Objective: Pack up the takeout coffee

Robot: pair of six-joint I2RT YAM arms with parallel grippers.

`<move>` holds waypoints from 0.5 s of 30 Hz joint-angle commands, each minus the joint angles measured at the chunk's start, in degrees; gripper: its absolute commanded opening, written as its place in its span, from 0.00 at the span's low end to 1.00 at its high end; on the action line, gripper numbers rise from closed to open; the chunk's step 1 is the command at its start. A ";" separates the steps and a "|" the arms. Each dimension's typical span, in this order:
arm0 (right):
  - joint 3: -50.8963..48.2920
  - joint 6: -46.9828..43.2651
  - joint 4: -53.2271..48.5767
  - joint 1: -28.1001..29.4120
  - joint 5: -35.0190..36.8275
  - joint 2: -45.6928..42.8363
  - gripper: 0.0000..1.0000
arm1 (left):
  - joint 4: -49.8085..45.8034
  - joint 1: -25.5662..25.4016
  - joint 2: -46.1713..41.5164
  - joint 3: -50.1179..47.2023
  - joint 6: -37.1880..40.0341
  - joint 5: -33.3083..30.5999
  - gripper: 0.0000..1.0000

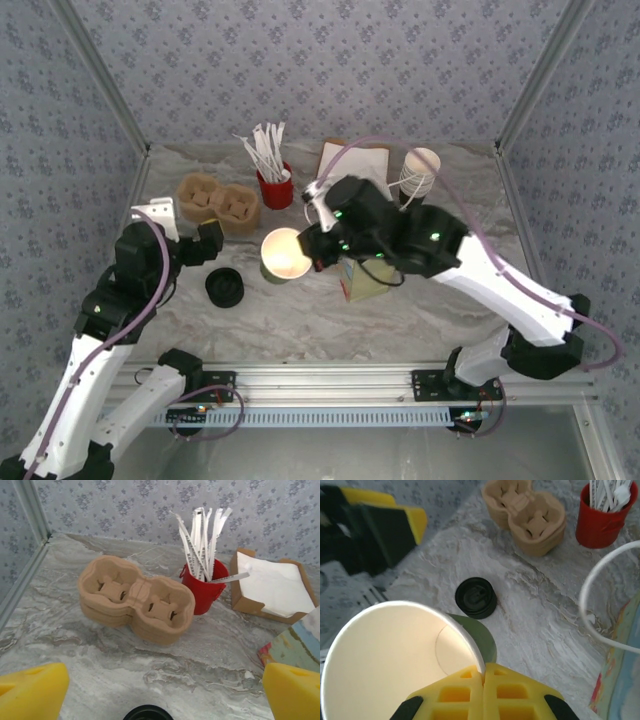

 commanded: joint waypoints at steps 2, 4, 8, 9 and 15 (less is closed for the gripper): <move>-2.66 2.56 5.94 2.19 7.82 5.59 0.00 | -1.67 1.00 -1.66 -0.79 -0.09 -1.05 0.99; -3.85 4.30 5.96 1.68 7.21 8.45 0.00 | -1.68 1.03 -1.78 -1.26 -0.43 -0.30 0.99; -8.44 4.97 10.38 0.86 6.41 12.91 0.00 | -1.85 1.12 -1.76 -2.56 -1.12 0.29 0.99; -9.73 5.18 11.59 0.49 7.02 13.90 0.00 | -1.88 1.12 -1.83 -2.92 -1.31 0.47 0.99; -15.58 6.95 18.58 -3.07 3.49 18.45 0.00 | -0.60 1.14 -2.03 -4.99 -2.37 2.56 0.99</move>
